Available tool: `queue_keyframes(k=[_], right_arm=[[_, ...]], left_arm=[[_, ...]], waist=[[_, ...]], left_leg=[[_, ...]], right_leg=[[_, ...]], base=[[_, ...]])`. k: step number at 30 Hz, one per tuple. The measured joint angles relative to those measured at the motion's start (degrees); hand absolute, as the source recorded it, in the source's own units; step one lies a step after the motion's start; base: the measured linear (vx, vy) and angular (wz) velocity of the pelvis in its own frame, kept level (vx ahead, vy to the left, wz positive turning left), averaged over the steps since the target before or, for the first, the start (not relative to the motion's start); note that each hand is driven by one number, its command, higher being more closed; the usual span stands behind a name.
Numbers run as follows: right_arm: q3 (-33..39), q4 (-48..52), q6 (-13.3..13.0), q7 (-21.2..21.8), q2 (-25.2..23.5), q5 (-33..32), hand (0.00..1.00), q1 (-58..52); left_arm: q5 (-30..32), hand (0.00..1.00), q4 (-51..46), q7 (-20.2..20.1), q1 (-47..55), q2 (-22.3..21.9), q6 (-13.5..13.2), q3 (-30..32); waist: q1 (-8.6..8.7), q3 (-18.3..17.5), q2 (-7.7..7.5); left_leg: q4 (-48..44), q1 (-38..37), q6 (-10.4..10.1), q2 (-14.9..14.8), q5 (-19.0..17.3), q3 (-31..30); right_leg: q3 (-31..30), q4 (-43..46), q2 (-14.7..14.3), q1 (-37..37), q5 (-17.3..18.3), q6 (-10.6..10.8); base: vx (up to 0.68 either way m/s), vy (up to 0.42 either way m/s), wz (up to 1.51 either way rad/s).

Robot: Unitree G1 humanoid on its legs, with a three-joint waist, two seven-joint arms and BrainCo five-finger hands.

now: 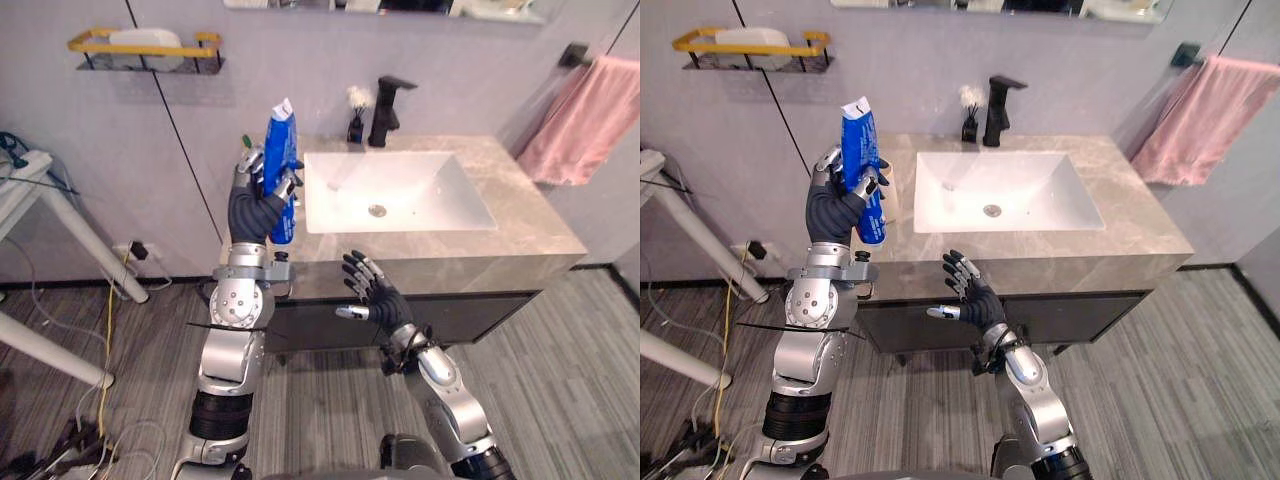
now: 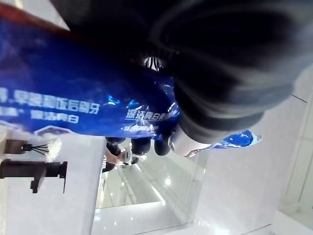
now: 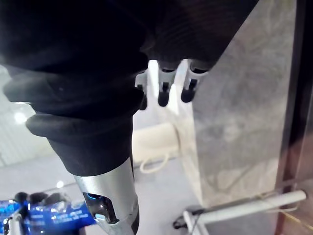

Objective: Organize washtable

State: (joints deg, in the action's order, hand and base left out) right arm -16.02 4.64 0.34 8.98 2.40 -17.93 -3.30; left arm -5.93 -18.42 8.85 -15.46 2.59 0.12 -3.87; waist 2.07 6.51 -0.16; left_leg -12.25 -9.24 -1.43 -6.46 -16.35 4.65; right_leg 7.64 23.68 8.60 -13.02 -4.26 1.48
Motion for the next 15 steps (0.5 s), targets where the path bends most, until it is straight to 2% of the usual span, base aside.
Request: queue_keyframes(k=[2, 4, 5, 6, 7, 8, 9, 10, 11, 12, 14, 15], right_arm=[[0.6, -0.1, 0.0, -0.1, -0.3, 0.1, 0.0, -0.3], [1.0, -0.3, 0.0, -0.3, -0.3, 0.2, 0.0, -0.7], [1.3, -0.5, 0.0, -0.3, -0.1, 0.4, 0.0, -1.3], [1.8, -1.0, 0.0, -0.3, 0.7, 0.5, 0.0, -2.1], [1.8, -1.2, 0.0, -0.4, 0.8, 0.5, 0.0, -2.3], [1.9, -1.3, 0.0, -0.6, 0.9, 0.5, 0.0, -2.3], [1.8, -1.3, 0.1, -0.7, 1.3, 0.5, 0.0, -2.1], [1.9, -1.3, 0.1, -0.8, 1.4, 0.5, 0.0, -2.1], [1.8, -1.3, 0.1, -1.3, 1.6, 0.5, 0.0, -2.3], [2.2, -1.3, 0.1, -1.6, 1.7, 0.5, 0.0, -2.7], [2.3, -0.7, -0.2, -2.1, 1.6, 0.5, 0.0, -2.5], [2.8, -0.3, -0.4, -2.1, 1.5, 0.5, 0.0, -2.5]], left_arm=[[0.0, 1.0, 0.2, 0.2, 0.0, 0.1, -0.1, 1.3], [0.2, 1.0, 0.5, 0.3, 0.0, 0.7, 0.1, 1.7], [0.6, 1.0, 0.7, 0.2, 0.0, 1.0, 0.5, 1.6], [0.6, 1.0, 1.0, 0.3, 0.0, 0.8, 1.0, 1.4], [0.6, 1.0, 1.0, 0.3, -0.2, 0.9, 1.0, 1.2], [0.7, 1.0, 1.0, 0.2, -1.0, 0.9, 1.1, 1.1], [0.7, 1.0, 1.0, 0.2, -1.2, 0.8, 1.2, 1.2], [0.6, 1.0, 1.2, 0.2, -1.2, 0.8, 1.3, 1.3], [0.6, 1.0, 1.8, 0.1, -1.1, 0.7, 1.5, 1.6], [0.5, 1.0, 2.8, 0.0, -0.9, 0.6, 1.7, 1.6], [0.2, 1.0, 2.8, 0.0, -0.9, 0.6, 1.7, 1.7], [0.0, 1.0, 2.7, 0.0, -0.9, 0.6, 1.5, 1.6]], waist=[[-0.06, 0.1, -0.54], [0.39, 0.1, -0.6], [0.6, 0.2, -0.31], [0.68, 0.1, 2.46], [0.55, -0.1, 3.13], [0.59, -0.1, 3.82], [-0.03, 0.3, 4.35], [-0.12, 0.8, 4.38], [-0.97, 2.5, 4.2], [-2.17, 3.1, 3.69], [-3.01, 3.4, 2.96], [-3.21, 3.2, 3.2]], left_leg=[[-0.3, 1.0, 0.7, 0.3, -0.5, -0.3], [-0.8, 1.7, -0.5, 0.2, -0.8, -0.8], [-2.2, 1.4, -1.7, -0.8, -2.5, -2.2], [-3.0, 1.1, -2.7, -3.6, -3.4, -3.1], [-4.5, 1.8, -2.8, -3.9, -3.3, -3.8], [-13.3, 6.5, -2.2, -5.4, -3.0, -6.2], [-24.3, 10.9, -0.8, -6.7, -1.0, -7.3], [-30.0, 12.8, -0.8, -7.3, 1.2, -7.8], [-40.0, 15.7, -1.8, -7.9, 4.6, -9.0], [-45.5, 17.0, -2.3, -7.9, 4.0, -9.0], [-44.3, 19.4, -3.2, -7.7, 2.9, -6.9], [-37.3, 20.0, -3.4, -7.6, 2.6, -5.6]], right_leg=[[0.3, -4.9, 0.0, 0.2, 2.9, 0.9], [0.4, -11.8, -1.0, 1.2, 2.7, 0.7], [0.4, -12.0, -1.9, 2.9, 2.5, 2.5], [3.2, -11.6, -4.2, 4.1, 4.5, 1.4], [3.6, -11.5, -4.6, 4.4, 5.5, 1.5], [5.4, -11.5, -5.6, 5.2, 6.5, 0.3], [6.2, -11.3, -7.0, 7.0, 7.2, -0.3], [6.4, -11.3, -7.7, 8.6, 7.8, -0.9], [6.5, -11.3, -8.3, 12.8, 9.1, -1.9], [6.0, -12.1, -8.5, 16.5, 9.4, -2.3], [5.7, -15.2, -8.4, 21.1, 9.4, -2.4], [6.2, -17.5, -8.4, 23.1, 9.4, -2.3]], base=[[0.0, -0.047, -0.02], [0.08, -0.123, 0.27], [0.19, -0.213, 0.52], [0.2, -0.208, 0.54], [0.25, -0.14, 0.55], [0.27, -0.165, 0.39], [0.35, -0.207, 0.33], [0.3, -0.216, 0.16], [0.3, -0.166, -0.03], [0.23, -0.106, -0.11], [0.29, -0.083, -0.15], [0.29, -0.009, -0.01]])
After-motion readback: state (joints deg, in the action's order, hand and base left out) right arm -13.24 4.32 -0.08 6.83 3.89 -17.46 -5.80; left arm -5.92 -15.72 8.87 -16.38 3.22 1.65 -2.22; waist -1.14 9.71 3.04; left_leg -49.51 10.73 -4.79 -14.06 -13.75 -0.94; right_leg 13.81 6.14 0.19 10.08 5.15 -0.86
